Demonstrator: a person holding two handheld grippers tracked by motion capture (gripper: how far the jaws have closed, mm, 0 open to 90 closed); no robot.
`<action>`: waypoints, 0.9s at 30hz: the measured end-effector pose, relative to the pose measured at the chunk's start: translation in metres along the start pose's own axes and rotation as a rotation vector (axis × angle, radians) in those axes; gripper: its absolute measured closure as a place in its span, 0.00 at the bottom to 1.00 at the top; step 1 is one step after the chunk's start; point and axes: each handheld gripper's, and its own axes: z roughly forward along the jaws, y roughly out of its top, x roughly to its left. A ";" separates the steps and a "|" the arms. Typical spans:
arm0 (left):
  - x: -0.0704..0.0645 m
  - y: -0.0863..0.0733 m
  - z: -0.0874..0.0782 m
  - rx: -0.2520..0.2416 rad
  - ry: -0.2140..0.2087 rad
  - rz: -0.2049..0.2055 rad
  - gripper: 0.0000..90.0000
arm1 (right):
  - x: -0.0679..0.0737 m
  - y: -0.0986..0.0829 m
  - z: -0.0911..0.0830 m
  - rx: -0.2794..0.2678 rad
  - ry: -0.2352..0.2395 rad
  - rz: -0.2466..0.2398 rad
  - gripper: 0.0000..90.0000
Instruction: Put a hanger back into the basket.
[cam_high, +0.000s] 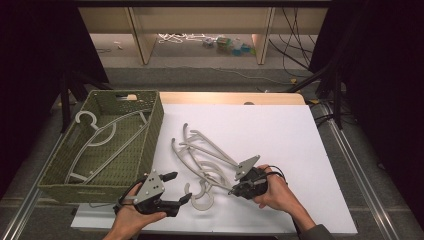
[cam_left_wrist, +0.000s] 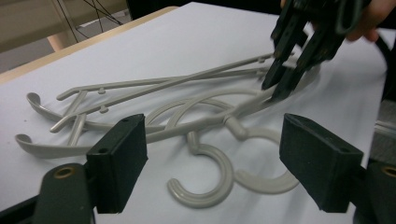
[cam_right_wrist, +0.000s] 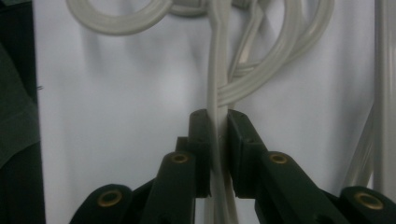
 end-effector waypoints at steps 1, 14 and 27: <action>0.002 0.001 0.002 0.015 -0.002 0.021 0.26 | 0.000 0.001 -0.003 -0.001 -0.011 -0.016 0.91; 0.021 0.007 0.037 0.120 0.033 0.200 0.39 | 0.001 0.004 -0.038 -0.058 -0.021 -0.169 0.91; 0.017 0.008 0.061 0.140 -0.011 0.344 0.47 | 0.009 0.009 -0.055 -0.094 -0.012 -0.200 0.91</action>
